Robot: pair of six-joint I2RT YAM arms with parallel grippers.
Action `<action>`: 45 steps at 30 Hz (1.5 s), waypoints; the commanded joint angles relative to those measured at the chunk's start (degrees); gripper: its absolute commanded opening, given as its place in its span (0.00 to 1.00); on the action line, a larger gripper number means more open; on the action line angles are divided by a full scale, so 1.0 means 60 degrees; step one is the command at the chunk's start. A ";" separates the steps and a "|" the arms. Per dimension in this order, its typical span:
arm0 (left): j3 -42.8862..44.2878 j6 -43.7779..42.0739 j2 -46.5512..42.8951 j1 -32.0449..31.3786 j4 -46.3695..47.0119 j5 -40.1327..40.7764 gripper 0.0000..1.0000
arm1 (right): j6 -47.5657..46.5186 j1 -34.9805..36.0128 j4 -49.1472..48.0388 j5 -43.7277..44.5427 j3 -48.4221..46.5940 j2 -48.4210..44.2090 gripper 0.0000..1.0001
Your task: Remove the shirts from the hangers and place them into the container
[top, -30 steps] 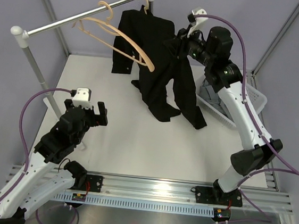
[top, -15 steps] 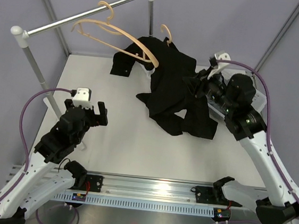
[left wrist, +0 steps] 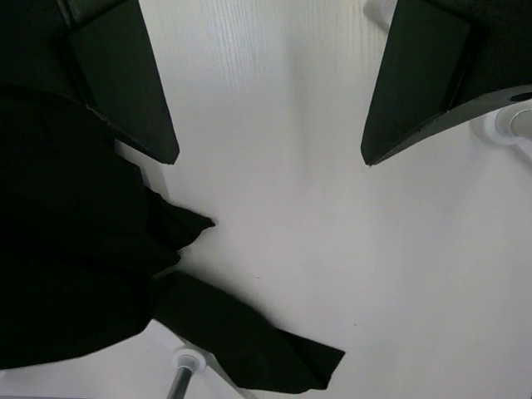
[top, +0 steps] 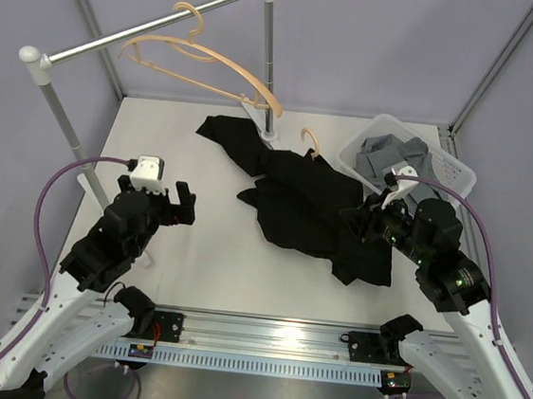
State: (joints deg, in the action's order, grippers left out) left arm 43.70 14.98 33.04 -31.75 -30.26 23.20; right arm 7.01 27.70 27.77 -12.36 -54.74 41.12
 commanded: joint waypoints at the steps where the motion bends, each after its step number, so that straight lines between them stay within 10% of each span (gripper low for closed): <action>1: 0.0522 0.0227 0.0016 0.0032 0.0781 -0.1140 0.99 | 0.0253 0.0056 0.0060 -0.1217 0.0216 -0.0422 0.00; 12: 0.3319 0.1736 0.2300 -0.0302 0.0898 -0.4321 0.99 | 0.0868 0.0421 -0.1331 -0.2686 0.0627 0.0499 0.00; 26: 0.4347 0.2454 0.4234 -0.2456 0.1820 -0.3106 0.85 | 0.1279 0.1227 -0.2650 -0.2862 0.0188 0.1862 0.00; 45: 0.4215 0.1561 0.5289 -0.2634 0.3285 -0.1670 0.70 | 0.1571 0.1257 -0.2929 -0.3286 0.0305 0.1686 0.00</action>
State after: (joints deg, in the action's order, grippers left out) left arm 67.40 26.35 64.36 -47.31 -16.64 10.98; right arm 15.49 34.35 15.42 -29.69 -50.94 52.77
